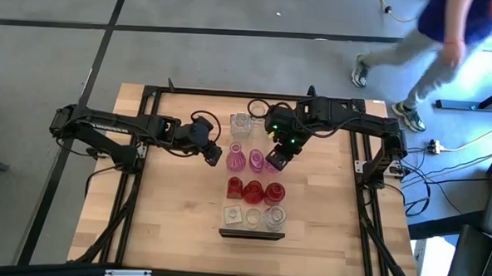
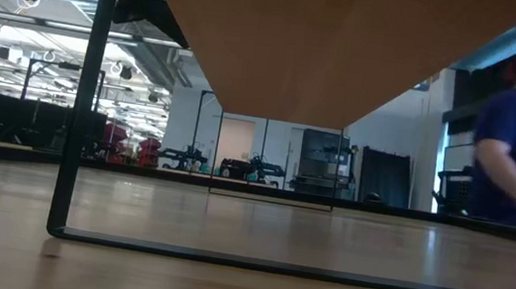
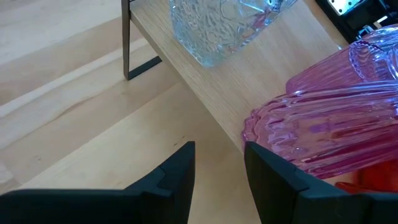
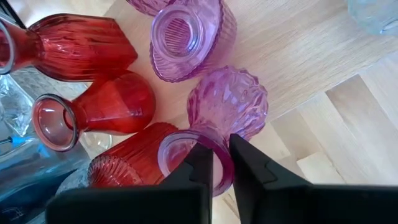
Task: Sort vases onto shelf
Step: Put the pink vase on the shelf aligned with the other pink vases, then return to Home Position
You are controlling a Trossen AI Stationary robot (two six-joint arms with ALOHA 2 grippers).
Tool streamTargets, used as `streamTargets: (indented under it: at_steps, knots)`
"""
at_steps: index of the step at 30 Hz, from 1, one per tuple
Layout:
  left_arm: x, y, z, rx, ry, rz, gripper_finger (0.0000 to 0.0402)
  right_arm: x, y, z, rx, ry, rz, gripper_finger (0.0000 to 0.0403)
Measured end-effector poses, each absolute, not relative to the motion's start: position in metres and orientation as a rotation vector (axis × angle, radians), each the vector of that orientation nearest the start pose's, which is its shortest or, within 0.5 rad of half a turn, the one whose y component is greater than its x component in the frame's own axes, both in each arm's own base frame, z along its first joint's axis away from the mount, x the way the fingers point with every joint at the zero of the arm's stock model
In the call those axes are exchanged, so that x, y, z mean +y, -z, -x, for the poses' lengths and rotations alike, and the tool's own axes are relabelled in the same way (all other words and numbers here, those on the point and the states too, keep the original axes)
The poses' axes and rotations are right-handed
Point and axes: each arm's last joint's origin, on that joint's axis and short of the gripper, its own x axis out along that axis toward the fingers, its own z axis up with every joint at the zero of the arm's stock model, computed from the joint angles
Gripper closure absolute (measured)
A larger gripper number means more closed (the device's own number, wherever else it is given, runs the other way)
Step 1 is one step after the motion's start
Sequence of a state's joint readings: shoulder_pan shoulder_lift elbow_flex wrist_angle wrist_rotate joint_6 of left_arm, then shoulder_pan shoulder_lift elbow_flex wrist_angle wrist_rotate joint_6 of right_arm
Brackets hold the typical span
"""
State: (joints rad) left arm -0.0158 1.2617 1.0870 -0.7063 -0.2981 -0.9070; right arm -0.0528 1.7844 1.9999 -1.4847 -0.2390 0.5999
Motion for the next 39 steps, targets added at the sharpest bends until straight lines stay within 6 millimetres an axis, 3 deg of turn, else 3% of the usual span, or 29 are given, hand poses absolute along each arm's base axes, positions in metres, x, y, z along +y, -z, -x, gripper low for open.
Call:
streamTargets:
  at_steps: [9,22,35,39]
  knots:
    - [0.005,-0.298,-0.252,0.683,-0.633,0.704,0.027,-0.011,-0.381,-0.331,1.272,0.228,-0.692,0.0312]
    - [0.005,-0.298,-0.252,0.683,-0.634,0.705,0.027,-0.012,-0.384,-0.332,1.231,0.234,-0.676,0.0307]
    - [0.005,-0.298,-0.252,0.683,-0.634,0.705,0.027,-0.014,-0.418,-0.318,1.133,0.319,-0.603,0.0306]
    - [0.005,-0.3,-0.25,0.661,-0.655,0.692,0.027,-0.017,-0.436,-0.309,1.04,0.421,-0.5,0.0306]
